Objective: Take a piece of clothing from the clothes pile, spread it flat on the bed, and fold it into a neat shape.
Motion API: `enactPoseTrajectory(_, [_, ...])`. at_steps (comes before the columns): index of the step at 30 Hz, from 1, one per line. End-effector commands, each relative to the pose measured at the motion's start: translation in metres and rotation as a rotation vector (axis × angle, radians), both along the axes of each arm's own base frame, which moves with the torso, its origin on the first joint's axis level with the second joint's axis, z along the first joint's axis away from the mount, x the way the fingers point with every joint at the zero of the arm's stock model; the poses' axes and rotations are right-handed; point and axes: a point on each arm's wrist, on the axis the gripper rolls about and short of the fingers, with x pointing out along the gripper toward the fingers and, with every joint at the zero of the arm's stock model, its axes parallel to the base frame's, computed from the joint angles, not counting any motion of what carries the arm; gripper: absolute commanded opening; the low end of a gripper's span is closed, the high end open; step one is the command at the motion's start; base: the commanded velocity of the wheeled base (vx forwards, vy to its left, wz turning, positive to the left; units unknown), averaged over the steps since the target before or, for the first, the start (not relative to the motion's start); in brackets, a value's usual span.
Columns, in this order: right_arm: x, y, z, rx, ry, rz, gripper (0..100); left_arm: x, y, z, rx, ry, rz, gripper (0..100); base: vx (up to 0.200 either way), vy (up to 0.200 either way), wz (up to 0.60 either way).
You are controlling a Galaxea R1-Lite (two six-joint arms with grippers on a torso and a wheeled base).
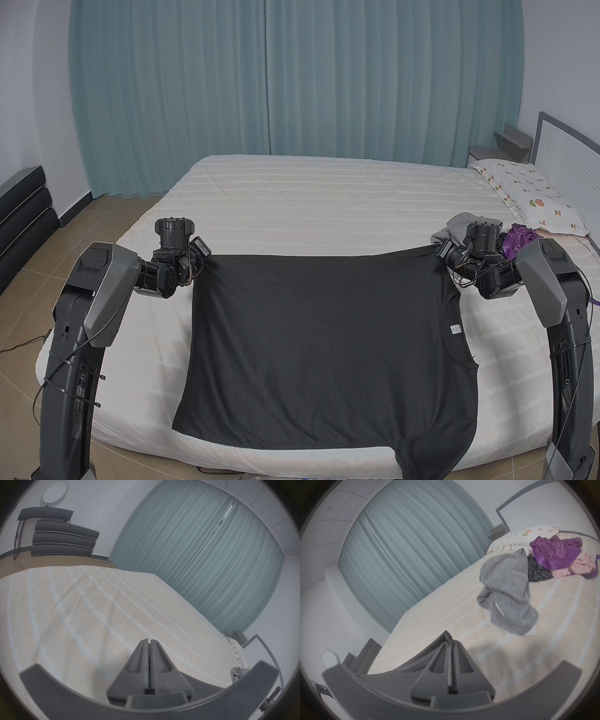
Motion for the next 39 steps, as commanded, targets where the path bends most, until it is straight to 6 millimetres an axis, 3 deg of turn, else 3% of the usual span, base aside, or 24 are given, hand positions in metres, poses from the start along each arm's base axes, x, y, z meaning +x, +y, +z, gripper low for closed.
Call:
enactPoseTrajectory(1, [0.004, 0.001, 0.016, -0.004, -0.05, -0.007, 0, 0.001, 0.001, -0.007, 0.001, 0.011, 0.003, 0, 0.0, 0.0, 0.0])
enactPoseTrajectory(10, [0.012, 0.007, -0.006, -0.024, -0.043, -0.027, 0, 0.01, 0.0, -0.026, -0.002, 0.001, 0.005, 0, 0.0, 0.0, 0.0])
enactPoseTrajectory(30, [0.014, 0.015, -0.061, -0.064, 0.011, -0.009, 0, 0.01, -0.005, -0.067, -0.01, 0.058, -0.013, 0, 0.0, 0.0, 0.0])
enactPoseTrajectory(38, [0.013, 0.017, -0.077, -0.067, 0.04, -0.007, 0, 0.01, -0.008, -0.068, -0.011, 0.061, -0.02, 0, 0.0, 0.0, 0.0])
enactPoseTrajectory(39, [0.013, 0.018, -0.078, -0.066, 0.042, -0.007, 100, 0.01, -0.008, -0.068, -0.011, 0.061, -0.02, 100, 0.0, 0.0, 0.0])
